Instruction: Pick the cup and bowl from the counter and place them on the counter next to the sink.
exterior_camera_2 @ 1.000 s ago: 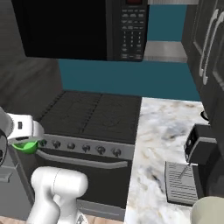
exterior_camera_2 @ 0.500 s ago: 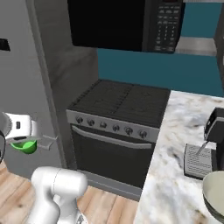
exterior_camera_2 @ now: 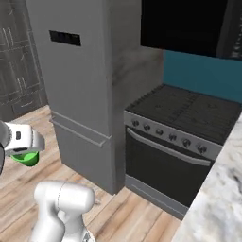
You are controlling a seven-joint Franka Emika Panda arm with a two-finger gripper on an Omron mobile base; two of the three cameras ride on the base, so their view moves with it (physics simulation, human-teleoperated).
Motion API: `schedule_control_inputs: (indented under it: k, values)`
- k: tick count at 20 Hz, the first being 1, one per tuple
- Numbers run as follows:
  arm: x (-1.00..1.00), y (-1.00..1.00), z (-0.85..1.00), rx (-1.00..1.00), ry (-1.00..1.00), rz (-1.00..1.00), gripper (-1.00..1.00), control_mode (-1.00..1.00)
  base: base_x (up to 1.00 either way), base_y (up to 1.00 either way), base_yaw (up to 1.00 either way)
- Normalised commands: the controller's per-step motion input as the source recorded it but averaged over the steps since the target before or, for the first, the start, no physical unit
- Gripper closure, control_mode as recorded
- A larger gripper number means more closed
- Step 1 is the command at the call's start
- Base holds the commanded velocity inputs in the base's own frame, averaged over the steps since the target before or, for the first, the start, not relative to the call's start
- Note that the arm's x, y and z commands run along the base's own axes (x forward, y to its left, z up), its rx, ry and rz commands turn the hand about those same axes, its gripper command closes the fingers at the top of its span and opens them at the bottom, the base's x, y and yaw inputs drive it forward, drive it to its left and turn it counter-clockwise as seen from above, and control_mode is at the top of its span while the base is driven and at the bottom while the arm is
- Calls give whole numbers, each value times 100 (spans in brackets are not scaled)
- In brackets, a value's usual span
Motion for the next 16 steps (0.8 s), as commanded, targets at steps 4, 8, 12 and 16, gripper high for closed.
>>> schedule_control_inputs:
  k: [4,8,12,16]
  values:
    - [0,0,0,0,0,0,100,100,52,29,55]
    - [0,0,0,0,0,0,100,100,91,22,49]
    - [0,0,0,0,0,0,100,100,99,17,44]
    - [0,0,0,0,0,0,100,100,100,15,39]
